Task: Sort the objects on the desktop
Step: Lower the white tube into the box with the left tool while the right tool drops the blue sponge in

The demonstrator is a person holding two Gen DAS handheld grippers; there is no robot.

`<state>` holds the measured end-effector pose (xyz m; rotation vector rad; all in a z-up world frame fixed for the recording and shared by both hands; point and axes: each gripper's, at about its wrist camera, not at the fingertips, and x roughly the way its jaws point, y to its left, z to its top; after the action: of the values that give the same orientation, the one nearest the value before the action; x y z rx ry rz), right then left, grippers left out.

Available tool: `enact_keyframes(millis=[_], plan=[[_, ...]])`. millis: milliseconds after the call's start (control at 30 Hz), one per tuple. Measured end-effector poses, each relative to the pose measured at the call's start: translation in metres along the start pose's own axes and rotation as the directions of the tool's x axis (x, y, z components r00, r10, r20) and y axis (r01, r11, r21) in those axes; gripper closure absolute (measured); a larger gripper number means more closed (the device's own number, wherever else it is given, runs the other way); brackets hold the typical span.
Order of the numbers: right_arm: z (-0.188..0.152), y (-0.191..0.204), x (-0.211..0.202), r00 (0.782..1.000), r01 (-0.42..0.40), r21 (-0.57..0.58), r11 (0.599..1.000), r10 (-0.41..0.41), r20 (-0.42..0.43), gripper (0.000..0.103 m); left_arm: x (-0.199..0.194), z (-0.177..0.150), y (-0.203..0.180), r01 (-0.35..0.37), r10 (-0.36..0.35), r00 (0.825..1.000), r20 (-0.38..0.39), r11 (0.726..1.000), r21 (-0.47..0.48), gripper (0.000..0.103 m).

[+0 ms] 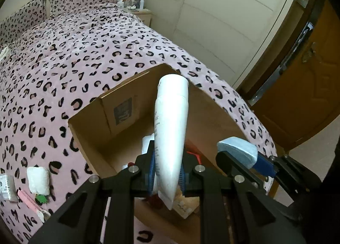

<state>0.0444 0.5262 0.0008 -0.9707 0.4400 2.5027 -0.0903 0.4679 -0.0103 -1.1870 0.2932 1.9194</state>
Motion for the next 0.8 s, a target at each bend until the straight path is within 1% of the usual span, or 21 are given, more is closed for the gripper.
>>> enact_keyframes(millis=[133, 267, 500, 700, 733, 767, 800], plan=[[-0.003, 0.006, 0.01, 1.0, 0.005, -0.022, 1.0, -0.005, -0.021, 0.076, 0.011, -0.002, 0.008, -0.011, 0.011, 1.0, -0.015, 1.0, -0.004, 0.085], [-0.007, 0.011, 0.021, 0.999, 0.009, -0.043, 0.999, -0.011, -0.045, 0.076, 0.018, -0.003, 0.013, -0.038, 0.038, 0.999, -0.02, 0.999, 0.003, 0.085], [-0.014, 0.014, 0.035, 0.996, 0.021, -0.058, 0.998, -0.025, -0.082, 0.076, 0.023, -0.002, 0.014, -0.059, 0.06, 0.998, -0.023, 0.998, 0.023, 0.084], [-0.016, 0.013, 0.036, 0.996, 0.03, -0.054, 0.998, -0.035, -0.087, 0.075, 0.021, -0.001, 0.013, -0.07, 0.071, 0.997, -0.012, 0.997, 0.03, 0.084], [-0.015, 0.013, 0.036, 0.996, 0.032, -0.053, 0.998, -0.037, -0.087, 0.072, 0.021, -0.001, 0.013, -0.071, 0.072, 0.997, -0.012, 0.997, 0.029, 0.083], [-0.015, 0.013, 0.036, 0.995, 0.037, -0.053, 0.998, -0.042, -0.09, 0.067, 0.02, -0.001, 0.014, -0.071, 0.072, 0.997, -0.009, 0.997, 0.028, 0.083], [-0.014, 0.012, 0.037, 0.995, 0.04, -0.052, 0.998, -0.045, -0.094, 0.064, 0.019, -0.001, 0.015, -0.072, 0.072, 0.997, -0.007, 0.997, 0.028, 0.079]])
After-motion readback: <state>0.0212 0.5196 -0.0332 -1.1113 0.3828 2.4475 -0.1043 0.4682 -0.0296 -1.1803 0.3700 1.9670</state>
